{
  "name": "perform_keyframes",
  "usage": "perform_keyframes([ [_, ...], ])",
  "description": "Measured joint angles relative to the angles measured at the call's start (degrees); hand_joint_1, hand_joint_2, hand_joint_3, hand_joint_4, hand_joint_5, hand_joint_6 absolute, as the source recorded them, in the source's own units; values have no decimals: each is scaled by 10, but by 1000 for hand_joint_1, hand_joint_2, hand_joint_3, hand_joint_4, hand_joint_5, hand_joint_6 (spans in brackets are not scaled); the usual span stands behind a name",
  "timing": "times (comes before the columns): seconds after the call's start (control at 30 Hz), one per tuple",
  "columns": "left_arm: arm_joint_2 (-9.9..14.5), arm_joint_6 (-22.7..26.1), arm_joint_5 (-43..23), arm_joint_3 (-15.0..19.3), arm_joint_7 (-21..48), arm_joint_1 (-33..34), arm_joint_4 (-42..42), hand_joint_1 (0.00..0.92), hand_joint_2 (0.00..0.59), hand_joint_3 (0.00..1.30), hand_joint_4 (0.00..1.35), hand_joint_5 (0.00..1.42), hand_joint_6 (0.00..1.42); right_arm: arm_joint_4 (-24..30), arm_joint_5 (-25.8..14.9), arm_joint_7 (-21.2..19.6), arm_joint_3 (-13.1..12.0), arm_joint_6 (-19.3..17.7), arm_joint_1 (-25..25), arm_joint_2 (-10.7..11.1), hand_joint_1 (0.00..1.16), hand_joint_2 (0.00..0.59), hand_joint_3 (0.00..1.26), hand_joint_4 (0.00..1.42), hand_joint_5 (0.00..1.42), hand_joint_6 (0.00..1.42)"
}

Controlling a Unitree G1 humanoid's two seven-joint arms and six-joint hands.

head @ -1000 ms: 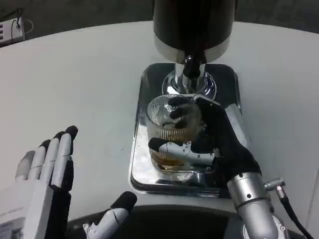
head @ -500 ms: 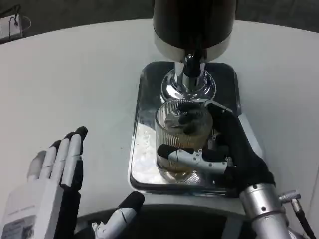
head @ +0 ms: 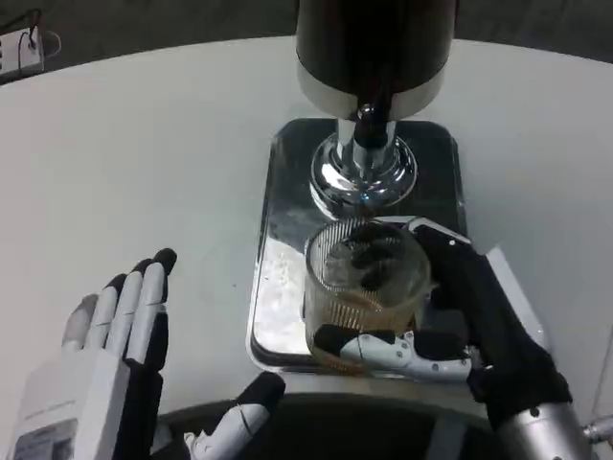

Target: Grasp the cup under the faucet to collect the drink, then remove the cup.

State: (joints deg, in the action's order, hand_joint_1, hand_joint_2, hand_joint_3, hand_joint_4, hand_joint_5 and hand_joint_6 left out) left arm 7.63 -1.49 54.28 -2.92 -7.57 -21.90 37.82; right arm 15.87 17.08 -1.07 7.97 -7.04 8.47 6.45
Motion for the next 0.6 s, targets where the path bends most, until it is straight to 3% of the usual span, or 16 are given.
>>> perform_keyframes([
  [0.23, 2, -5, 6, -2, -4, -21, 14, 0, 154, 0, 0, 1, 0, 112, -36, 47, -30, -6, -75, 38, 1162, 86, 840, 1031, 1190, 1424],
  [0.6, 25, -24, 29, -5, 25, -54, 72, 0, 127, 0, 0, 0, 0, 203, -87, 96, -72, -34, -113, 81, 1162, 99, 828, 1031, 1190, 1424],
])
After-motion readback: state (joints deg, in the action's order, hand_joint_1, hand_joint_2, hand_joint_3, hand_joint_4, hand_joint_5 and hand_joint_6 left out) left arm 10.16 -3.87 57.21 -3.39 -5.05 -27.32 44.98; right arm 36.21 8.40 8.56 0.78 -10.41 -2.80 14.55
